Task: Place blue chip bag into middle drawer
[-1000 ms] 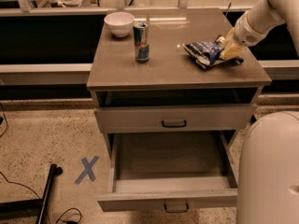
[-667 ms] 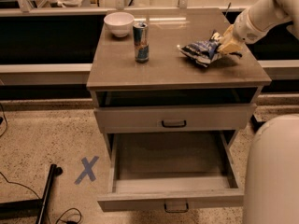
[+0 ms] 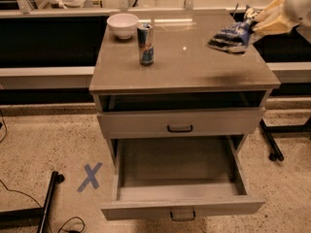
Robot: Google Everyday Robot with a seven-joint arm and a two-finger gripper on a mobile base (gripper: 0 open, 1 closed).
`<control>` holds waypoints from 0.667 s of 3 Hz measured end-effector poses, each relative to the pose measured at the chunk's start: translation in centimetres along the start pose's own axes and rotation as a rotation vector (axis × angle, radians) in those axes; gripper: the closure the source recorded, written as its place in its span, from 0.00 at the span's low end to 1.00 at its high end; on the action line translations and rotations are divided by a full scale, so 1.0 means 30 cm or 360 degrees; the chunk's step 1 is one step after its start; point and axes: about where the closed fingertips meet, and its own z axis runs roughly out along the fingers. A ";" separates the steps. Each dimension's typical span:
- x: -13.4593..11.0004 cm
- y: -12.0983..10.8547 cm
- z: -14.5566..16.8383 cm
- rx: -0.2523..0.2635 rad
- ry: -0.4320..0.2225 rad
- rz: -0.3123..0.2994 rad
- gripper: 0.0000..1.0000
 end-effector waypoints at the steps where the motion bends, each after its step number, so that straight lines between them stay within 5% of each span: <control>1: -0.028 0.107 -0.300 0.0165 0.0030 0.0199 1.00; 2: 0.088 0.226 -0.385 0.0158 0.0134 0.0342 1.00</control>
Offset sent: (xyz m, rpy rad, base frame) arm -0.0633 -0.0200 0.0449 0.0486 -0.0326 -0.1165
